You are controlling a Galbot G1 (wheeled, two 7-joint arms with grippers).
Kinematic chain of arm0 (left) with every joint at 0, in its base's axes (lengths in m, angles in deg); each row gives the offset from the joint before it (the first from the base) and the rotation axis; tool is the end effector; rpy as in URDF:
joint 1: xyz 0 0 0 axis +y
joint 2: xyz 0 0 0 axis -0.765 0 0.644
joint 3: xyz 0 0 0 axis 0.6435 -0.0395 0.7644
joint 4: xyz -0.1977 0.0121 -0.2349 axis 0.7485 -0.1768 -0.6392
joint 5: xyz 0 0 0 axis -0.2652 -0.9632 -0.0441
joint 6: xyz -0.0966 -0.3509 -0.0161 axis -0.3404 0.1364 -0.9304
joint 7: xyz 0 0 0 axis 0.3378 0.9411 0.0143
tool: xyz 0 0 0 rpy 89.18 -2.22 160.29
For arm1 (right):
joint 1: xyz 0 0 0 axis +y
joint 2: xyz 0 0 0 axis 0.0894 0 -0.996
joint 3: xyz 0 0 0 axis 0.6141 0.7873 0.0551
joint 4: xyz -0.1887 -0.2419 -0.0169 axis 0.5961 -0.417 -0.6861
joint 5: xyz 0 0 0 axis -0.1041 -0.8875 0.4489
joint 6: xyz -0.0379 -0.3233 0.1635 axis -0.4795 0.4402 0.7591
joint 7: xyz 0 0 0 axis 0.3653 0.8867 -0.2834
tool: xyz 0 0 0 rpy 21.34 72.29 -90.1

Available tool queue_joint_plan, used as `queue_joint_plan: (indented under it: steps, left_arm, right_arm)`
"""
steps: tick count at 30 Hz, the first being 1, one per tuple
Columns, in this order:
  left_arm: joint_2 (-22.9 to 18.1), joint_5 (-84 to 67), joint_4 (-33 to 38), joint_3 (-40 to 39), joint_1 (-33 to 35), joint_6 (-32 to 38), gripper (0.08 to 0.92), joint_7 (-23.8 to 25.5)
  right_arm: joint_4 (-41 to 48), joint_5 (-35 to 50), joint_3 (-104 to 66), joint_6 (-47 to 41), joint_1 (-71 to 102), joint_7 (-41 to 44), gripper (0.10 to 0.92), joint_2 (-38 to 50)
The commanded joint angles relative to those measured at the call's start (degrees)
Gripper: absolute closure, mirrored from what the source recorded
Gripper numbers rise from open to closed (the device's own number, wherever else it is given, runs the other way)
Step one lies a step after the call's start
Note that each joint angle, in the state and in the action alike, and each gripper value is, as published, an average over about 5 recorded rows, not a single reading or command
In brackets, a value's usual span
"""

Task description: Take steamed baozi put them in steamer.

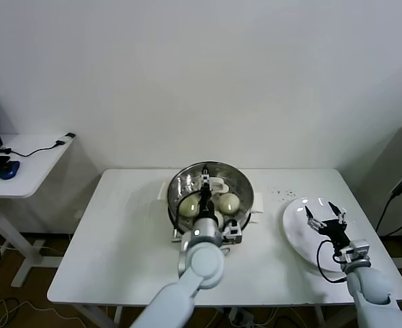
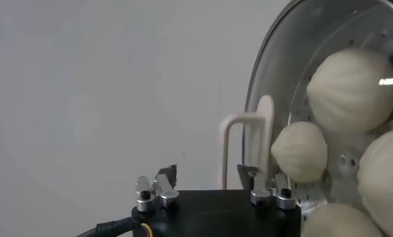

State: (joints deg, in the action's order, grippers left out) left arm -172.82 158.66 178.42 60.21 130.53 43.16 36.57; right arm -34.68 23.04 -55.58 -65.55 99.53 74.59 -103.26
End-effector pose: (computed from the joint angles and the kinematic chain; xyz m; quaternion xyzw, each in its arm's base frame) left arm 0.3176 -0.2090 -0.2268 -0.0159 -0.7243 -0.6886 0.0303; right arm 0.3251 -0.2085 -0.3575 0.0390 -0.9936 0.0771 0.0728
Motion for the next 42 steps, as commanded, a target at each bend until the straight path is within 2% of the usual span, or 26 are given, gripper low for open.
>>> queue_joint_plan:
  steps: [1, 5, 10, 12, 15, 17, 20, 24, 29, 35, 42]
  left_arm:
    - [7.2, -5.2, 13.2, 0.6, 5.0, -2.8, 0.296, 0.7]
    - [11.3, -10.8, 19.2, 1.9, 8.6, -2.5, 0.203, -1.3]
    - [16.1, -19.1, 26.4, 5.7, 13.1, 0.3, 0.178, -6.8]
    - [17.8, -23.5, 28.4, 8.3, 14.9, 2.9, 0.177, -10.1]
    - [19.6, -33.2, 29.4, 13.7, 17.5, 8.2, 0.177, -17.6]
    - [20.2, -41.9, 29.4, 18.6, 19.5, 11.6, 0.177, -22.7]
    - [19.7, -55.5, 29.5, 27.7, 23.7, 18.6, 0.177, -26.9]
    - [16.5, -72.5, 28.7, 39.5, 31.5, 29.2, 0.177, -26.9]
    - [9.6, -86.1, 23.5, 49.5, 38.6, 40.7, 0.177, -22.3]
    - [4.9, -91.7, 15.9, 52.7, 41.3, 47.5, 0.177, -19.6]
    - [3.8, -91.0, 11.9, 52.6, 41.7, 48.7, 0.177, -20.5]
  right_arm:
    - [-0.3, 0.8, -0.3, -1.0, -0.1, 0.2, 0.203, 0.2]
    - [-0.3, 0.7, -0.4, -1.0, -0.4, 0.2, 0.203, 0.3]
    - [-0.4, 0.6, -0.5, -1.1, -0.6, 0.2, 0.203, 0.5]
    - [-0.6, 0.6, -0.5, -1.2, -0.6, 0.2, 0.203, 0.5]
    - [-0.8, 0.6, -0.6, -1.2, -0.5, 0.2, 0.203, 0.4]
    - [-1.0, 0.4, -0.7, -1.2, -0.3, 0.2, 0.203, 0.2]
    - [-1.4, 0.1, -0.9, -1.3, 0.0, 0.3, 0.203, 0.0]
    - [-1.7, -0.2, -1.4, -1.3, 0.5, 0.8, 0.203, -0.4]
    - [-2.4, -1.0, -2.1, -1.1, 1.4, 1.5, 0.203, -0.9]
    - [-4.2, -0.8, -2.6, -1.2, 2.6, 1.8, 0.203, -1.3]
    - [-5.6, 0.0, -2.6, -1.5, 3.3, 1.6, 0.203, -1.7]
